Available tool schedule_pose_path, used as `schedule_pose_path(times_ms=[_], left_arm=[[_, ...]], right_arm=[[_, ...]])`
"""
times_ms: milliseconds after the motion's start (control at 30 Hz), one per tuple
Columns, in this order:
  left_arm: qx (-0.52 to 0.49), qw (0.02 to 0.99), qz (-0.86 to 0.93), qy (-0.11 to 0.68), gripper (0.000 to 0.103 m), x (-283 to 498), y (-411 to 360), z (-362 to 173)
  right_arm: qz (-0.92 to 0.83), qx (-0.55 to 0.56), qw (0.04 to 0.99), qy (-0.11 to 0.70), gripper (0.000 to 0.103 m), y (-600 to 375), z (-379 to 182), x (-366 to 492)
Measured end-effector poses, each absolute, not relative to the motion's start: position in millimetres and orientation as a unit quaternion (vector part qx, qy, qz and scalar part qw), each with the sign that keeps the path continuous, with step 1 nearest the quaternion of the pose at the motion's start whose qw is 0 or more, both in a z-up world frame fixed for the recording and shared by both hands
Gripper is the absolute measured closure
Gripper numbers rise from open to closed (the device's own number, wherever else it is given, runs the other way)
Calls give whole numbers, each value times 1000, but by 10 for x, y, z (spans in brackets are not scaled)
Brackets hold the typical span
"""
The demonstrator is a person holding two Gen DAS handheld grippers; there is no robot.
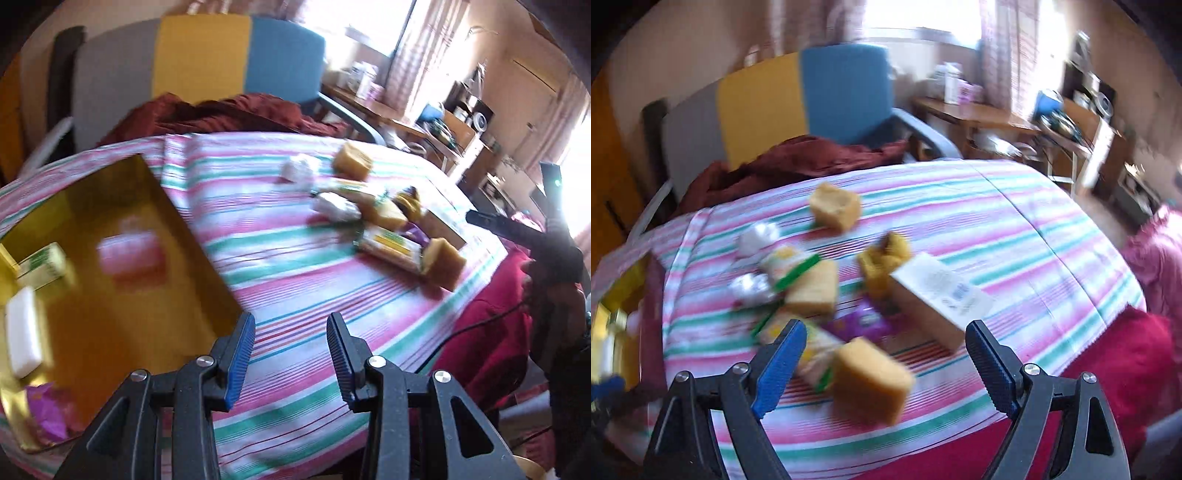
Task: Organize objects
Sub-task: 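Reach both tools back to the pile toward the cracker packet and yellow sponge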
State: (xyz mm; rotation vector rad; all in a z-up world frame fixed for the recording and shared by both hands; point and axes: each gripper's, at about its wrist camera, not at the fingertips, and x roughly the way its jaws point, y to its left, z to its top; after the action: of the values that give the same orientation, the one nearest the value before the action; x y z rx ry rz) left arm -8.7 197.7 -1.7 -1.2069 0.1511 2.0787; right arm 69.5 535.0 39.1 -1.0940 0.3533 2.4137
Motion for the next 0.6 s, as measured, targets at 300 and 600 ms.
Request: schedule_pose_path(times_ms=[300,600], left_arm=[[-520,407,748,69,61,-227,2804,-184],[-616,369,696,-13,51,-571,3484,-471]], right_arm=[[878,-376,194,224,14,5585,286,811],[878,-347,166,283,14,5678,243,873]])
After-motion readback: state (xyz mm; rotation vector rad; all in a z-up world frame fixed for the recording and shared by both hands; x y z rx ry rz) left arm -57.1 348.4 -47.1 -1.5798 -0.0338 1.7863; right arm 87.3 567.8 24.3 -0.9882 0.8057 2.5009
